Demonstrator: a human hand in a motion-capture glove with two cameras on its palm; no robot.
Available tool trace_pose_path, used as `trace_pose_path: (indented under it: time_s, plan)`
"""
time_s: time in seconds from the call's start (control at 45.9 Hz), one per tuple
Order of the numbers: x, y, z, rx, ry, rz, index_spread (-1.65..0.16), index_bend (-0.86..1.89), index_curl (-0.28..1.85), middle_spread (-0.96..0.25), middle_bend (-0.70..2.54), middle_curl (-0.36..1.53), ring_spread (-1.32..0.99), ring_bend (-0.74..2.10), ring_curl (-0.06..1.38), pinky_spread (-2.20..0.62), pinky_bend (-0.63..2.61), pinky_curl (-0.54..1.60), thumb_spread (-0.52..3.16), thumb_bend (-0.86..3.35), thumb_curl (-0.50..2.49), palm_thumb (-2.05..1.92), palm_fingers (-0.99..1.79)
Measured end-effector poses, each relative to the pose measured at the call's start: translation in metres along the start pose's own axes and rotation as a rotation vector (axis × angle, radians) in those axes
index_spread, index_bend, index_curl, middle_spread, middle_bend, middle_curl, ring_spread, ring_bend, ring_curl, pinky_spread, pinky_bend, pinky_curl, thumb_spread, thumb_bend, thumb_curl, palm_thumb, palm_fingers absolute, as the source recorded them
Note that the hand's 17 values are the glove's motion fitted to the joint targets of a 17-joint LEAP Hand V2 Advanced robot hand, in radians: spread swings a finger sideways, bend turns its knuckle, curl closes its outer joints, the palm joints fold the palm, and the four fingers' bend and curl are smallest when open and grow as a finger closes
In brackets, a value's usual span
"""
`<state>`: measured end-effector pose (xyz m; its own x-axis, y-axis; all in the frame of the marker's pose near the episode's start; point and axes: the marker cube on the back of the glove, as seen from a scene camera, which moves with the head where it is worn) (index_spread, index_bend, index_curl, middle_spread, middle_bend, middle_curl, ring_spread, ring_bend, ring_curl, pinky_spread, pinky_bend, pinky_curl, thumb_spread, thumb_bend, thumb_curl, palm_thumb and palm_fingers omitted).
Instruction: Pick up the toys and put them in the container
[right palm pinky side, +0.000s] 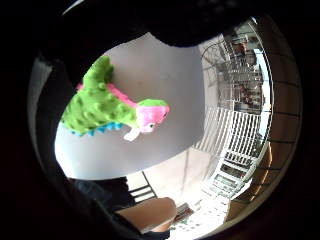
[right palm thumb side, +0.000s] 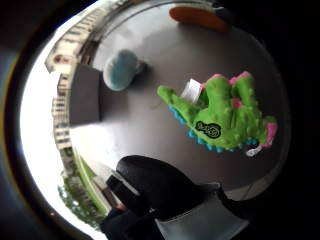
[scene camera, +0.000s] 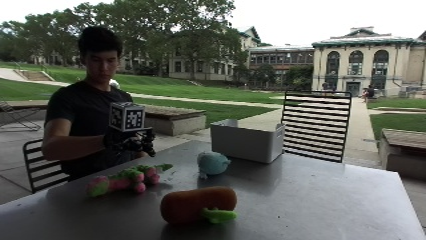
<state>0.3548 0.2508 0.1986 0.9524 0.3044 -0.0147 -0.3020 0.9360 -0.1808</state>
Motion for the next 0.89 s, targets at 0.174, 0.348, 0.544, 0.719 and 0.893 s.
trace_pose_path:
  time_s: [0.174, 0.348, 0.544, 0.719, 0.893]
  plan:
    - [0.008, 0.000, 0.054, -0.077, -0.018, 0.038, -0.23, 0.32, 0.44, -0.08, 0.14, 0.30, -0.08, 0.05, 0.06, 0.10, 0.77, 0.38, 0.88, -0.08, 0.14, -0.11, -0.14]
    - [0.012, -0.002, 0.085, -0.127, -0.033, 0.067, -0.23, 0.54, 0.52, -0.09, 0.11, 0.27, -0.04, 0.04, 0.01, 0.10, 0.91, 0.42, 0.99, -0.01, 0.17, 0.01, -0.09]
    - [0.012, 0.001, 0.099, -0.128, -0.037, 0.097, -0.19, 0.83, 0.61, -0.09, 0.09, 0.24, -0.03, 0.13, 0.01, 0.03, 1.13, 0.46, 1.16, 0.12, 0.24, 0.25, 0.02]
    - [0.015, -0.001, 0.092, -0.090, -0.083, 0.123, -0.14, 1.09, 0.69, -0.09, 0.01, 0.15, -0.08, 0.38, 0.08, -0.14, 1.23, 0.46, 1.31, 0.30, 0.32, 0.54, 0.23]
    - [0.023, -0.001, 0.080, -0.069, -0.070, 0.149, -0.05, 1.30, 0.70, -0.12, 0.11, 0.09, -0.27, 0.92, 0.24, -0.30, 1.09, 0.38, 1.36, 0.47, 0.42, 0.82, 0.87]
